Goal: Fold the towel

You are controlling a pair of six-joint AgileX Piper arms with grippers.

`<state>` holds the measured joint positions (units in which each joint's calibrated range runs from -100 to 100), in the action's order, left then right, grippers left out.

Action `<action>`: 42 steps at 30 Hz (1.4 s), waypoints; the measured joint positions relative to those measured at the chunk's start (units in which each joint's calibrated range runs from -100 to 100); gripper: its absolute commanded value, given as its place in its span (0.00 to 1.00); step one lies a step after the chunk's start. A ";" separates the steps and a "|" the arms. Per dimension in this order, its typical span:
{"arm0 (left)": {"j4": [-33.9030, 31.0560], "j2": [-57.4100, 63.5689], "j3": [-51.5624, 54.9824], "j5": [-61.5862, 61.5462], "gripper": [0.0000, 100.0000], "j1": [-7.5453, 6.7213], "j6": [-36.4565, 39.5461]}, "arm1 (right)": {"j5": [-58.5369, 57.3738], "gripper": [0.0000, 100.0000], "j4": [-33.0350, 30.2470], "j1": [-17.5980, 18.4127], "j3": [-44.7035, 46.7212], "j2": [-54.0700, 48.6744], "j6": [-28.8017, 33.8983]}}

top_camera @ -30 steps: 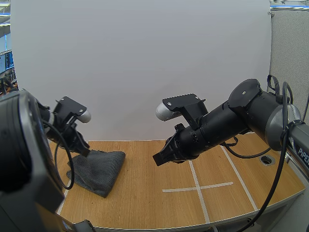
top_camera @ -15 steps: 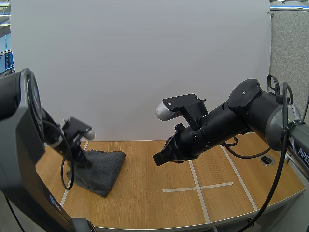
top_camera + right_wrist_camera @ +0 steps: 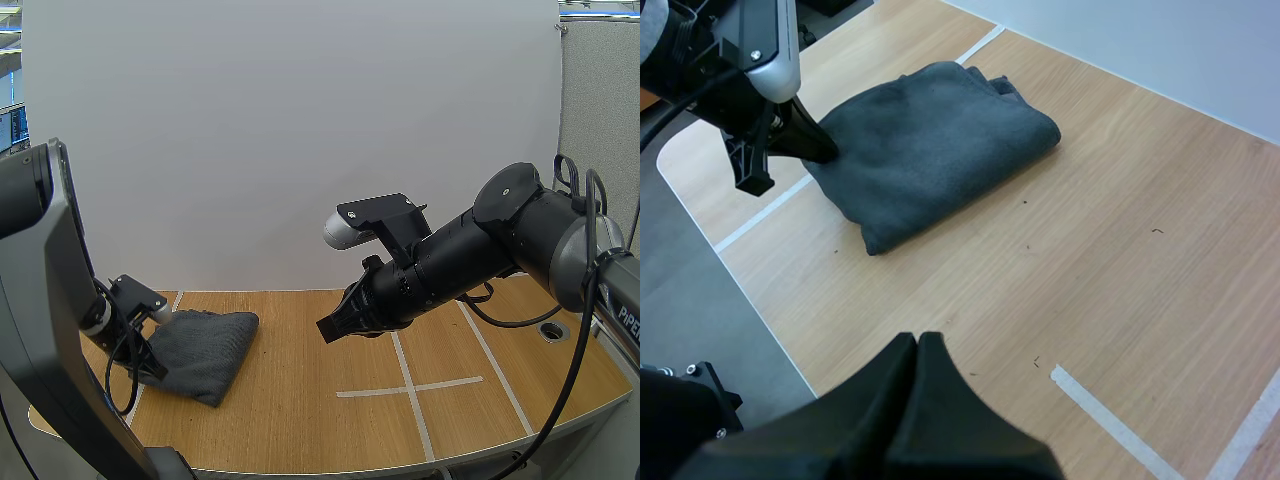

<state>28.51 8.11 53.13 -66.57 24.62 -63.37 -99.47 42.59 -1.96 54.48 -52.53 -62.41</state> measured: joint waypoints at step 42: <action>19.75 38.36 -2.40 -14.55 0.00 5.70 -9.97 | 0.98 0.00 2.92 0.00 0.00 4.29 -0.13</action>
<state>48.27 46.48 50.73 -81.12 30.32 -73.35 -98.49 45.50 -1.96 54.48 -48.25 -62.55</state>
